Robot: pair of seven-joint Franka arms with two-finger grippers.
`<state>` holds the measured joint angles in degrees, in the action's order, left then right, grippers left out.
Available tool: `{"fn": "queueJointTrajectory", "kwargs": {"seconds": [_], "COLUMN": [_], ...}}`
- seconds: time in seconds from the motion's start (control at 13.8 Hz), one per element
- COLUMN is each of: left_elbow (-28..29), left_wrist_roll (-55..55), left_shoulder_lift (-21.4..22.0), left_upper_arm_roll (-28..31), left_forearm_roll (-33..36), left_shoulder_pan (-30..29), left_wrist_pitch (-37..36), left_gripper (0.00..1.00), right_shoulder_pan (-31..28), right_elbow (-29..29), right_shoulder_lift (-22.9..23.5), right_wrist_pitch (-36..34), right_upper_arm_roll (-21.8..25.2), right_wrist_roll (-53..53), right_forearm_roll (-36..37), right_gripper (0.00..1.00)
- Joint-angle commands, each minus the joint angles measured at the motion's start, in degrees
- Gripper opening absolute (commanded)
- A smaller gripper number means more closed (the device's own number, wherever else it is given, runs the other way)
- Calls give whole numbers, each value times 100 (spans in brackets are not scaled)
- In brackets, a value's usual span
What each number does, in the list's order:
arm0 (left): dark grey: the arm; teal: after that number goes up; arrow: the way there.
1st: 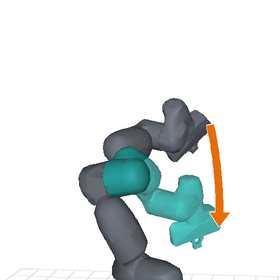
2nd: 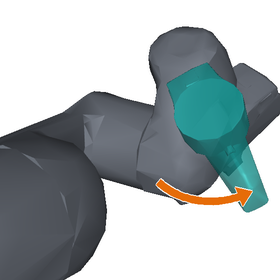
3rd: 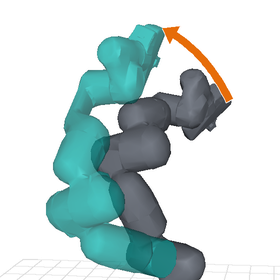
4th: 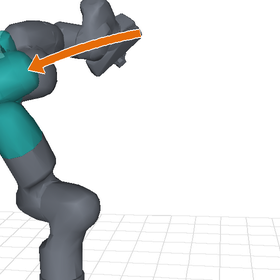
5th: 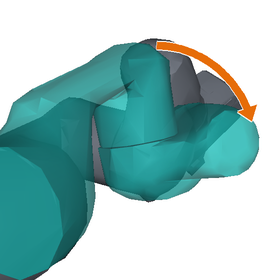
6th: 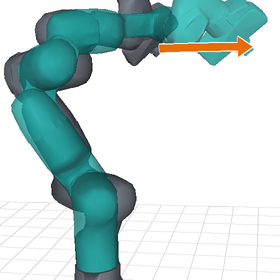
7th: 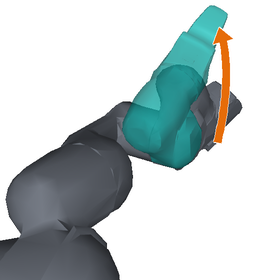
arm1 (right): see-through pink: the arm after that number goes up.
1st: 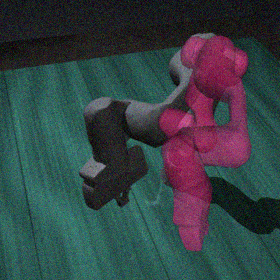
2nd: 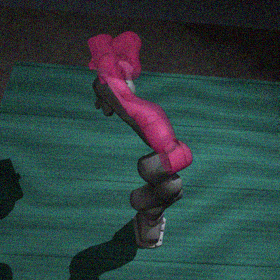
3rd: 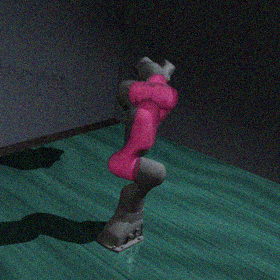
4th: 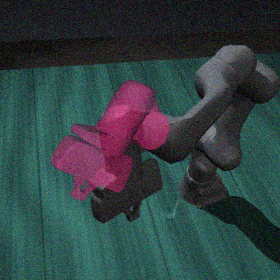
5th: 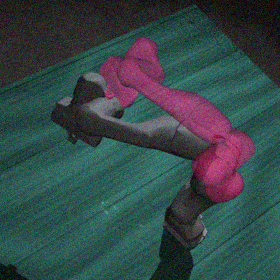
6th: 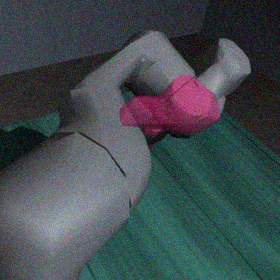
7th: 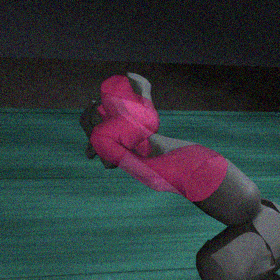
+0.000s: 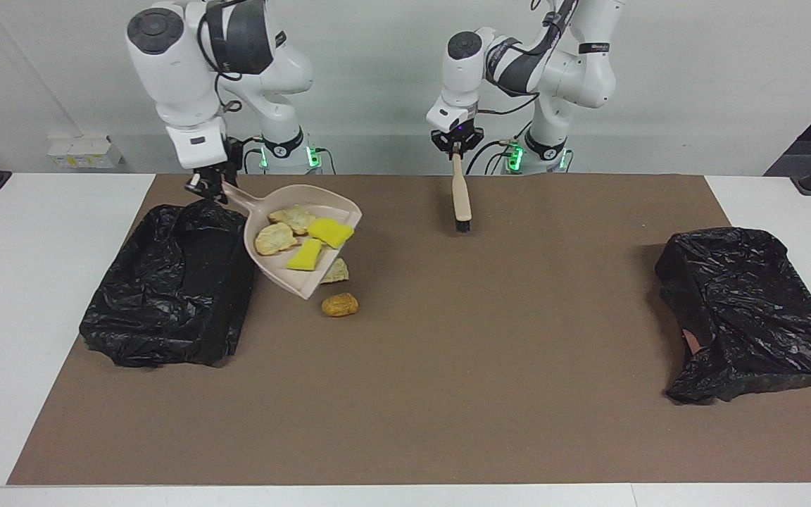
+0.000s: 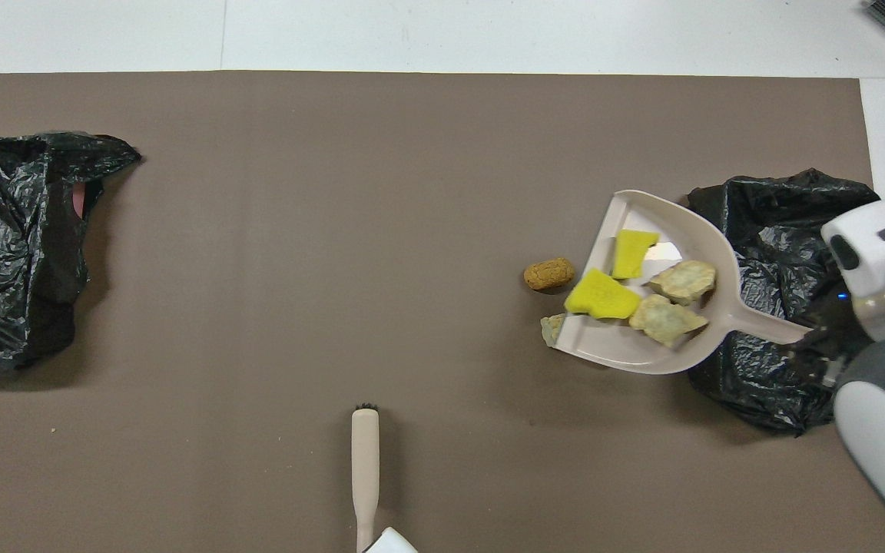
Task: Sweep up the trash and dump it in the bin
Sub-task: 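Carry the dustpan with the right gripper over the nearer trash bag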
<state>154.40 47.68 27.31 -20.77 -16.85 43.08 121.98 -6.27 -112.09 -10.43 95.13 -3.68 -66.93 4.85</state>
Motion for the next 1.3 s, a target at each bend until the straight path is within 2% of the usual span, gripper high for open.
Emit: {"fn": "queueJointTrajectory", "kwargs": {"seconds": [0.0, 0.22, 0.29, 0.43, 0.58, 0.72, 0.87, 1.01, 1.23], "left_elbow": [310, 319, 319, 319, 240, -110, -584, -1190, -1868], "left_wrist_roll": [74, 74, 66, 31, -40, -136, -740, -1451, -1683], "left_shoulder_lift": [161, -66, -85, -94, -233, -602, -954, -1174, -1272], "left_upper_arm_roll": [38, 38, 38, 47, 82, 99, 108, 108, 134], "left_forearm_roll": [-116, -178, -274, -327, -327, -310, -239, -143, 576], "left_shoulder_pan": [227, 236, 236, 236, 183, 17, -474, -1088, -1582], "left_wrist_pitch": [353, 362, 371, 344, 300, 265, 152, -268, -780], "left_gripper": [0, 0, 6, 27, 65, 100, 100, 100, 100], "right_shoulder_pan": [-917, -1139, -1131, -1096, -1034, -1008, -860, -526, -375], "right_elbow": [73, 30, -5, -102, -478, -665, -674, -665, -516], "right_shoulder_lift": [14, 6, -3, -64, -231, -240, -258, -275, -328], "right_wrist_pitch": [-48, 260, 365, 471, 733, 1034, 894, 666, 420], "right_upper_arm_roll": [-80, -54, -2, -10, -27, -36, -176, -177, -186], "right_wrist_roll": [-890, -980, -988, -1163, -1436, -1472, -1568, -1586, -1656], "right_forearm_roll": [382, 1892, 2210, 3000, 3678, 4083, 4303, 4655, 4832], "right_gripper": [0, 0, 0, 0, 0, 0, 0, 0, 0]}}
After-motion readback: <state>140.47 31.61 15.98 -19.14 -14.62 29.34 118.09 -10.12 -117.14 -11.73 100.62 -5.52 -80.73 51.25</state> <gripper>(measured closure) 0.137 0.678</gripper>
